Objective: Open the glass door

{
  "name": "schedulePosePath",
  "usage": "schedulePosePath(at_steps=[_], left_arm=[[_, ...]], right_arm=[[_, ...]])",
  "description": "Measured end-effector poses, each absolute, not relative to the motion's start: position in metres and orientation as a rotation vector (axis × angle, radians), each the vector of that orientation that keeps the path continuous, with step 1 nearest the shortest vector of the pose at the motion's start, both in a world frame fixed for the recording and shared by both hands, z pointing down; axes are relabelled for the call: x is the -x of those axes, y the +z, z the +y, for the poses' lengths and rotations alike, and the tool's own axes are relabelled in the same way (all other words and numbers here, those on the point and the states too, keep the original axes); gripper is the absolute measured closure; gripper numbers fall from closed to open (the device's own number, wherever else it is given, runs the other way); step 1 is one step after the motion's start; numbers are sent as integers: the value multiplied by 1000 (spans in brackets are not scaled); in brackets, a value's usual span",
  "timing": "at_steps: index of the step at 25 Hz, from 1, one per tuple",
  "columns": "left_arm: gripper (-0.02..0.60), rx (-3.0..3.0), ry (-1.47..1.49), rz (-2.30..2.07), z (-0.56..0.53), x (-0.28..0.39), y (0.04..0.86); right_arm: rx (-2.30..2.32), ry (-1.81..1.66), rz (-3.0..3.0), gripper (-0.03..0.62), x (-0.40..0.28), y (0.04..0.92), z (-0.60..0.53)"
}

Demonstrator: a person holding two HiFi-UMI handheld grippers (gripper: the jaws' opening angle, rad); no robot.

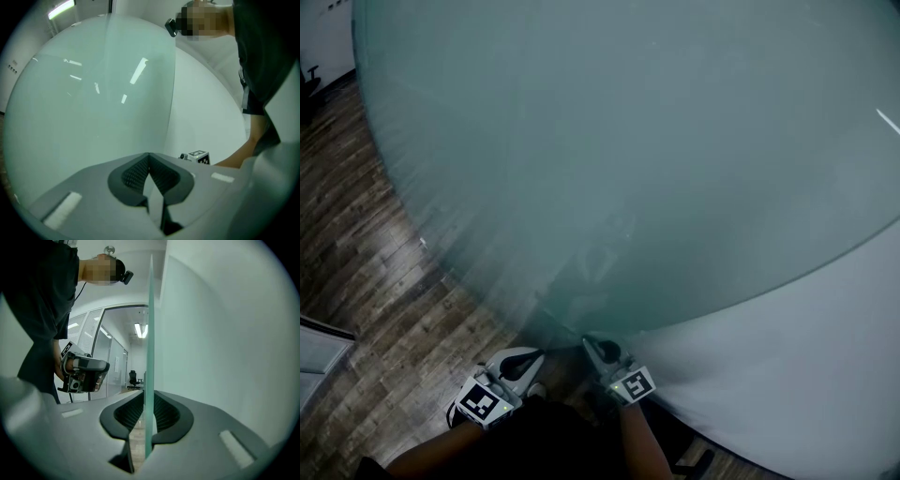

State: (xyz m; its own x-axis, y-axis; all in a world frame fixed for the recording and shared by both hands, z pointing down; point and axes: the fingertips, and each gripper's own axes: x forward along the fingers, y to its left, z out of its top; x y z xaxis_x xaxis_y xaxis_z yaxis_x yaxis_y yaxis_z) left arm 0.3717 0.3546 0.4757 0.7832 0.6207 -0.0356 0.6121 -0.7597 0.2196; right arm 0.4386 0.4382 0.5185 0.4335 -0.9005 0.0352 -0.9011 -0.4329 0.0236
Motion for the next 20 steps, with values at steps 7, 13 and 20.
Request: schedulePosePath(at_steps=[7,13,20], left_arm=[[581,-2792,65,886,374,-374,481],[581,-2815,60,793,381,-374,478],[581,-2804,77,781,395,-362,477]], right_arm=[[-2571,22,-1774,539,-456,510,437],[-2567,18,-1804,540,-473,502,439],[-2525,-31,-1820,540,-480,502,441]])
